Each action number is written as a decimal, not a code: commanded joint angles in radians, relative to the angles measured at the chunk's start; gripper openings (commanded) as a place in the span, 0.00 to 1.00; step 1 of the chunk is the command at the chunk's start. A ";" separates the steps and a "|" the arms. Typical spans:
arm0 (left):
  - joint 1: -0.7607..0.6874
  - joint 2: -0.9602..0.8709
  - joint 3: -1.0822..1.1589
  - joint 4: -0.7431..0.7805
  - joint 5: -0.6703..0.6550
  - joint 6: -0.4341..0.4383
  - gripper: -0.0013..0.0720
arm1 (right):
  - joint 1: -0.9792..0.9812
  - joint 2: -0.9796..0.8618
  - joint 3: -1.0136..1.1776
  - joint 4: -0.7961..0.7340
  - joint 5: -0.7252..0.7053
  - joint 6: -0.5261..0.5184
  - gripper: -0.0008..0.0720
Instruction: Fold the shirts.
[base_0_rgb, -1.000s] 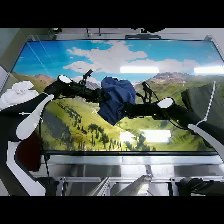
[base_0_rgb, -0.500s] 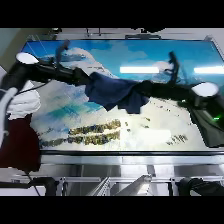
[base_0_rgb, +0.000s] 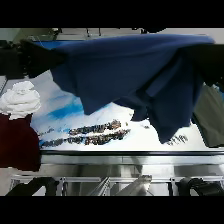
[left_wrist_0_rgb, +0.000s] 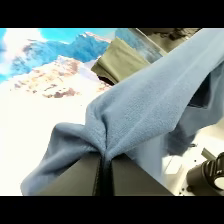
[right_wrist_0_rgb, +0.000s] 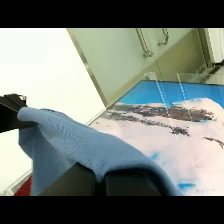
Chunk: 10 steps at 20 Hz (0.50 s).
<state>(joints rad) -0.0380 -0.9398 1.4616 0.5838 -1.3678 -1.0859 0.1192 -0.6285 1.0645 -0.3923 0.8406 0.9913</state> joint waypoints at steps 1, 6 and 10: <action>0.001 0.067 -0.087 0.078 0.025 -0.051 0.05 | -0.005 -0.040 -0.011 -0.012 0.069 0.077 0.03; 0.001 -0.129 -0.270 0.076 0.031 -0.039 0.05 | -0.005 -0.367 -0.037 -0.014 0.117 0.097 0.03; 0.043 -0.412 -0.267 0.076 0.078 0.031 0.04 | -0.008 -0.667 -0.036 0.004 -0.076 0.018 0.04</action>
<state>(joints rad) -0.0204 -1.1892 1.2007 0.6575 -1.3186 -1.0931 0.1139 -1.1137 1.0294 -0.4061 0.8848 1.0523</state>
